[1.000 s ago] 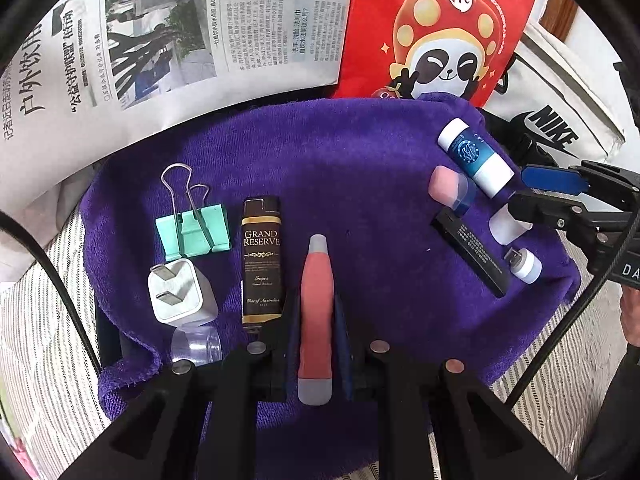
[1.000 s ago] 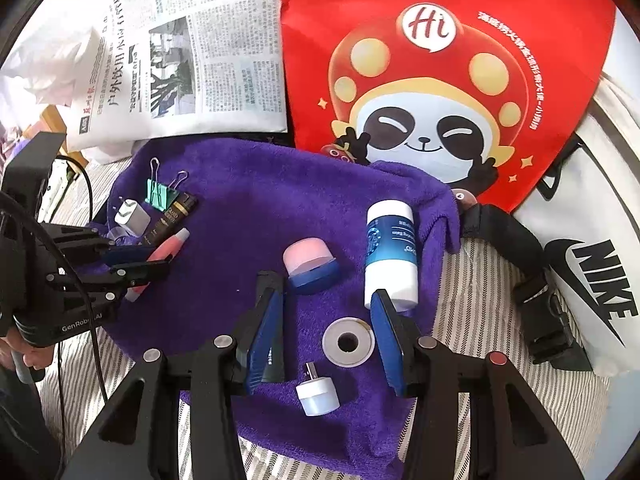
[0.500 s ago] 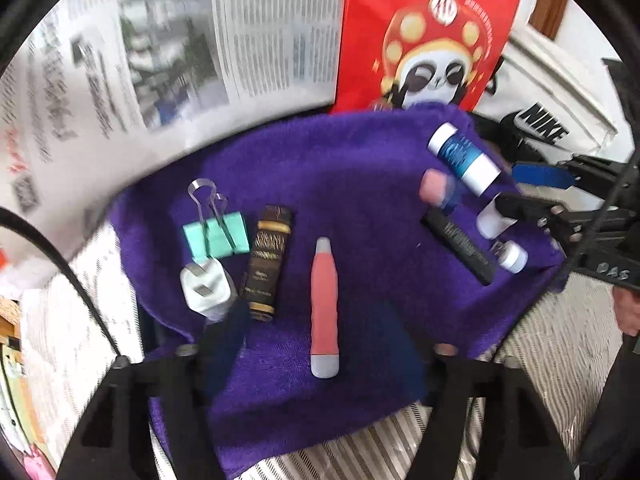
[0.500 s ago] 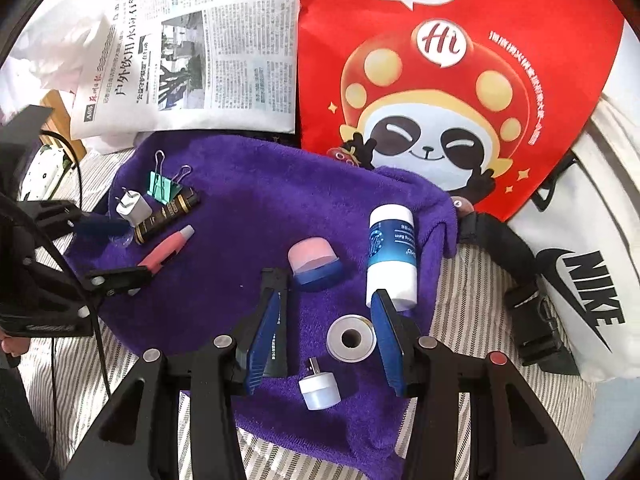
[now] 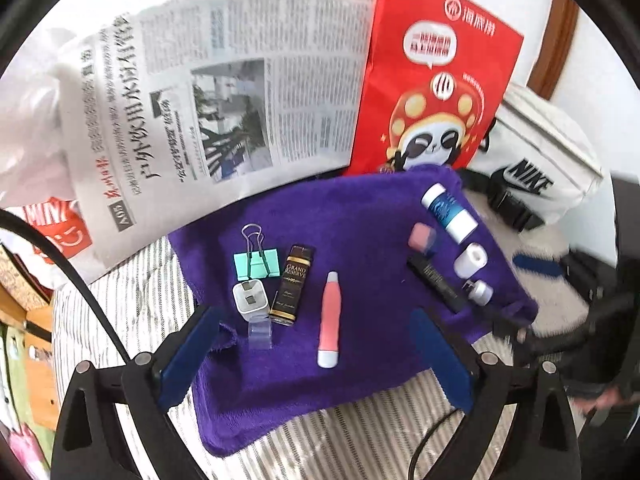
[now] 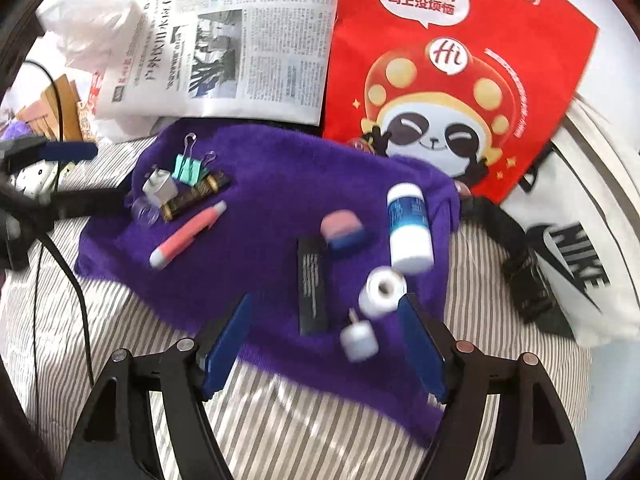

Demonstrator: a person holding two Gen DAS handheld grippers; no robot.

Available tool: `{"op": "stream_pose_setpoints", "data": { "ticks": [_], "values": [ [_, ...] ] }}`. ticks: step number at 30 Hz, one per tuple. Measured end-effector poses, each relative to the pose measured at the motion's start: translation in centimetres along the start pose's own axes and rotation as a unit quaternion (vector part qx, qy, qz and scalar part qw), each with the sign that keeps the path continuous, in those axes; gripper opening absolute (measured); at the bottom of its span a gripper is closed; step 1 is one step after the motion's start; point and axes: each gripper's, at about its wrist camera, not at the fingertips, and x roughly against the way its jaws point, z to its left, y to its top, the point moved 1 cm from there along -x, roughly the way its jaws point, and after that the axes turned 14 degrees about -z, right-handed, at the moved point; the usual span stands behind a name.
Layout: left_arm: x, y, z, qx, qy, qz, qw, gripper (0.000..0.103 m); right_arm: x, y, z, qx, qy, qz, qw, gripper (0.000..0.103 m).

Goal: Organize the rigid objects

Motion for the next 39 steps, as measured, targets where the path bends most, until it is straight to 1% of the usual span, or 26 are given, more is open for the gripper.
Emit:
{"op": "stream_pose_setpoints", "data": {
  "ticks": [1,4,6,8,10,11,12,15,18,21,24,26,28,29,31,32,35,39],
  "values": [
    [0.4,0.2,-0.2,0.001,0.006,-0.004,1.0000,0.100,0.7,-0.4,0.1,0.001,-0.007,-0.002,1.000,0.075],
    [1.8,0.6,-1.0,0.007,0.029,-0.015,0.9995,0.101,2.9,-1.2,0.3,-0.010,-0.020,-0.009,1.000,0.083],
    [3.3,0.3,-1.6,0.016,0.034,-0.029,0.9989,0.101,4.7,-1.8,0.2,-0.022,-0.030,-0.018,0.999,0.086],
    [4.7,-0.5,-2.3,0.019,0.035,-0.032,0.9987,0.102,6.2,-2.4,0.1,-0.037,-0.033,-0.025,0.998,0.087],
    [6.3,-1.2,-2.7,0.017,0.046,-0.038,0.9981,0.102,7.9,-3.0,-0.2,-0.059,-0.041,-0.029,0.997,0.095],
    [7.5,-1.8,-3.1,0.016,0.055,-0.045,0.9974,0.102,8.6,-3.3,-0.3,-0.066,-0.044,-0.029,0.996,0.101],
    [8.6,-2.4,-3.4,0.015,0.059,-0.053,0.9967,0.102,9.4,-3.6,-0.3,-0.070,-0.049,-0.028,0.996,0.102],
    [11.6,-4.0,-4.4,0.016,0.058,-0.069,0.9958,0.102,11.2,-4.4,-0.4,-0.085,-0.057,-0.029,0.994,0.102],
    [14.5,-5.6,-5.4,0.024,0.066,-0.085,0.9939,0.102,13.3,-4.9,0.0,-0.101,-0.047,-0.029,0.993,0.103],
    [16.9,-7.0,-6.5,0.033,0.071,-0.096,0.9923,0.103,15.8,-5.5,0.4,-0.108,-0.051,-0.039,0.992,0.103],
    [18.8,-8.0,-7.6,0.049,0.054,-0.101,0.9922,0.103,18.3,-5.9,0.8,-0.102,-0.070,-0.050,0.991,0.103],
    [20.0,-8.6,-8.4,0.050,0.052,-0.107,0.9916,0.103,20.2,-6.4,0.8,-0.094,-0.086,-0.058,0.990,0.103],
    [20.7,-9.1,-9.2,0.038,0.066,-0.108,0.9913,0.103,21.6,-6.9,0.5,-0.095,-0.094,-0.064,0.989,0.103],
    [21.2,-9.6,-9.6,0.026,0.084,-0.108,0.9902,0.103,22.3,-7.2,0.2,-0.098,-0.093,-0.065,0.989,0.103],
    [21.7,-10.3,-9.9,0.021,0.104,-0.108,0.9885,0.103,23.4,-7.8,-0.1,-0.105,-0.092,-0.070,0.988,0.103],
    [22.1,-10.8,-9.9,0.028,0.106,-0.106,0.9882,0.103,23.7,-8.0,-0.3,-0.106,-0.093,-0.071,0.988,0.103],
    [22.7,-11.4,-9.7,0.048,0.092,-0.101,0.9894,0.103,24.2,-8.4,-0.7,-0.114,-0.098,-0.068,0.986,0.103],
    [23.5,-11.4,-9.7,0.049,0.089,-0.108,0.9890,0.103,24.3,-8.6,-0.5,-0.119,-0.078,-0.068,0.987,0.103]
  ]
}}
